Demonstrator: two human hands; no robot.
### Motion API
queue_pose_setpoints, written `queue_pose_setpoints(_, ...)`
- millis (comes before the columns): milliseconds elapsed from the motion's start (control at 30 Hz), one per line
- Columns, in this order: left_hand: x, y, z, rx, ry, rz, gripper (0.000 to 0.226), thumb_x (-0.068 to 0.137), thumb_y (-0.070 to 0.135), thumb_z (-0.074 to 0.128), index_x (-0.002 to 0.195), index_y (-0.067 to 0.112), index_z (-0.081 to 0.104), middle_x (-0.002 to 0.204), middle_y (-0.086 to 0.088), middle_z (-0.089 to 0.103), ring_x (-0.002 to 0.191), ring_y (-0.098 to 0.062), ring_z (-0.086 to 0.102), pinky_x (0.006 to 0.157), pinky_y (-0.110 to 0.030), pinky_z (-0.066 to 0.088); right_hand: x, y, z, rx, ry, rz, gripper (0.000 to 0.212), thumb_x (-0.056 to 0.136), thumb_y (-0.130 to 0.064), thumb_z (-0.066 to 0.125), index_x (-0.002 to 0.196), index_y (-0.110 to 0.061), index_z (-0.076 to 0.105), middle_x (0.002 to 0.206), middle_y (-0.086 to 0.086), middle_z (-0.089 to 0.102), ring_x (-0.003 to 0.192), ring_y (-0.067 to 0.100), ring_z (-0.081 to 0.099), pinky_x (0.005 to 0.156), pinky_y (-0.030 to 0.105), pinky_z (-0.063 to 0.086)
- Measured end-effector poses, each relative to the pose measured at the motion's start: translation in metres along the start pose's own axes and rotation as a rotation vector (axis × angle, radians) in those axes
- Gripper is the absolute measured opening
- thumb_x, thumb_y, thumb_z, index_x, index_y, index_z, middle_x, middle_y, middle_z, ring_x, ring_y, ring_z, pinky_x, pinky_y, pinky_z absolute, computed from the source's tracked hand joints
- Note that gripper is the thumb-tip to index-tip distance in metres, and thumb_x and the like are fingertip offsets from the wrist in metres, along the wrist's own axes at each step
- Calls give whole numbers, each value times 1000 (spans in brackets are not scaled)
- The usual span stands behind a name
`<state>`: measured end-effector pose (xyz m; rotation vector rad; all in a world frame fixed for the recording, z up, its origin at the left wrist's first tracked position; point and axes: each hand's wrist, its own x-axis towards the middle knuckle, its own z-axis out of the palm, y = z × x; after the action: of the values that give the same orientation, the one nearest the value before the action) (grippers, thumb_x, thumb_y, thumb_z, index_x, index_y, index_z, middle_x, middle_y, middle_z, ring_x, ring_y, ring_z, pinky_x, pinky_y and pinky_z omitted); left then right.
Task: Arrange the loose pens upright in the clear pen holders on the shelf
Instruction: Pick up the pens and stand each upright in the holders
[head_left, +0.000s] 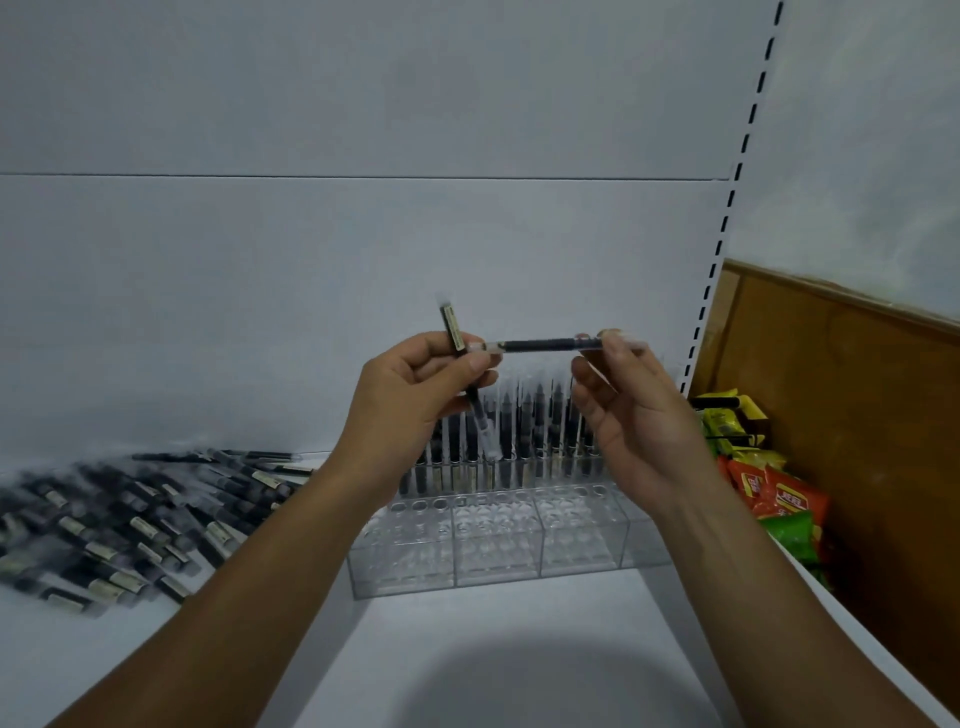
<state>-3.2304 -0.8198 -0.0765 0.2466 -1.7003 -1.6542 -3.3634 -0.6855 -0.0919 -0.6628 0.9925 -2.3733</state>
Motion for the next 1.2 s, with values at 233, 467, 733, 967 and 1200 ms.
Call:
queue_pose_setpoints(233, -2, 3, -4, 94, 35, 21, 16, 88, 14, 66, 102, 18, 71, 97, 0, 74, 89, -11, 71, 74, -17, 54, 10, -35, -12, -496, 152, -262, 11, 94, -23, 62, 94, -12, 63, 81, -5, 67, 68, 4, 63, 60, 18, 53)
queue_pose_setpoints(467, -9, 0, -2, 95, 22, 20, 16, 87, 13, 67, 101, 19, 72, 92, 2, 73, 85, -9, 71, 75, -17, 54, 16, -19, -12, -1050, 21, -419, 4, 91, -24, 67, 90, -21, 65, 87, 3, 68, 80, 18, 65, 71, 26, 57)
queue_pose_setpoints(733, -17, -1, -7, 70, 25, 2, 15, 86, 13, 67, 99, 20, 72, 90, 1, 73, 84, -9, 71, 74, -16, 54, 22, 2, -12, -1324, -45, -407, 7, 90, -31, 69, 89, -25, 64, 77, -14, 63, 69, 2, 58, 65, 21, 49)
queue_pose_setpoints(967, -19, -3, -8, 57, 7, 6, 15, 85, 14, 67, 98, 21, 72, 89, 3, 74, 86, -9, 70, 75, -15, 53, 23, 18, -18, -1443, -80, -329, 13, 89, -38, 68, 85, -27, 63, 72, -14, 61, 66, 2, 55, 63, 25, 46)
queue_pose_setpoints(1200, -19, -5, -3, 70, -2, 21, 15, 85, 16, 69, 97, 24, 72, 89, 6, 74, 86, -6, 68, 79, -16, 53, 20, 19, -19, -1585, -50, -270, 18, 90, -44, 65, 82, -29, 58, 69, -12, 59, 64, 6, 54, 57, 24, 39)
